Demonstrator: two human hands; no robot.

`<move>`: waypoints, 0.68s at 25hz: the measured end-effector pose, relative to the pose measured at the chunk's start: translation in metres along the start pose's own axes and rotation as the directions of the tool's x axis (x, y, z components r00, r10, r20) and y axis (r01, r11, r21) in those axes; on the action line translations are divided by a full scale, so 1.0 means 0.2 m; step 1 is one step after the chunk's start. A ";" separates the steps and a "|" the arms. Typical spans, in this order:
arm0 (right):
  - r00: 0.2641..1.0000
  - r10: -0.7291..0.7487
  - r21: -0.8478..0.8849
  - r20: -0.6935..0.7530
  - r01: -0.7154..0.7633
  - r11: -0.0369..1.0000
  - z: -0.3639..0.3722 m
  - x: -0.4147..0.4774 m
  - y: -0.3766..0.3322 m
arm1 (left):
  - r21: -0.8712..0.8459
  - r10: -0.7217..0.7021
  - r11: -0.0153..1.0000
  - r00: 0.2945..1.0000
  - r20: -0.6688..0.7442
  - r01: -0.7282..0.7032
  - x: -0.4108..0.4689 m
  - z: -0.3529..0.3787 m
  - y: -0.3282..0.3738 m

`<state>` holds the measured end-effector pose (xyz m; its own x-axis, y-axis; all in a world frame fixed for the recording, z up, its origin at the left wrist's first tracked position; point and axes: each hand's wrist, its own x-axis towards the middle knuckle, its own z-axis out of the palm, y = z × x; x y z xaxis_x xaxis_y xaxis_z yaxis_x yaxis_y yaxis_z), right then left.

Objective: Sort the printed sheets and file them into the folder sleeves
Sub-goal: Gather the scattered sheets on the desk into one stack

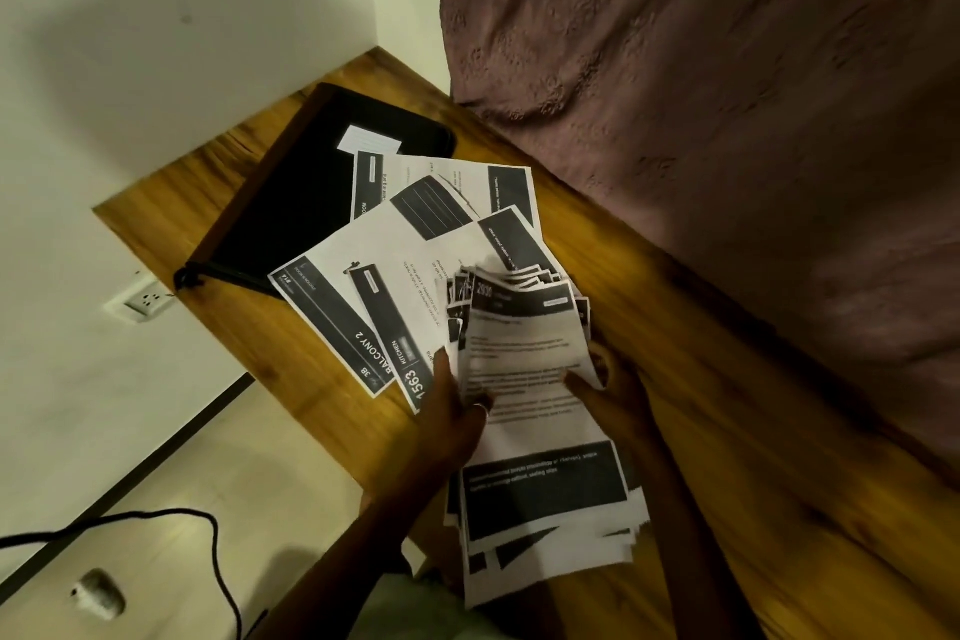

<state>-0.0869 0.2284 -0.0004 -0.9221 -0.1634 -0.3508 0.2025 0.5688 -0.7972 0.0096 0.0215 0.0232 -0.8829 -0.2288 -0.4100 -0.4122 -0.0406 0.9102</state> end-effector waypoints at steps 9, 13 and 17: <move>0.987 -0.007 0.545 0.163 -0.084 0.834 -0.33 -0.19 -0.10 | -0.250 0.236 0.950 0.954 0.183 -0.187 -0.09 0.00 0.41; 0.985 0.052 0.358 0.164 -0.108 0.928 -0.39 -0.13 -0.28 | -0.369 0.092 0.926 0.996 0.005 -0.083 -0.10 0.02 0.29; 0.979 0.101 0.145 0.176 -0.127 0.981 -0.53 0.01 -0.49 | -0.025 -0.068 0.998 0.893 -0.444 0.063 0.09 -0.22 0.09</move>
<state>-0.1437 0.2573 0.1283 -0.8241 -0.2447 -0.5108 0.3640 0.4623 -0.8086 -0.0042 -0.0263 0.0356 -0.6609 -0.6337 -0.4021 -0.4616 -0.0793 0.8836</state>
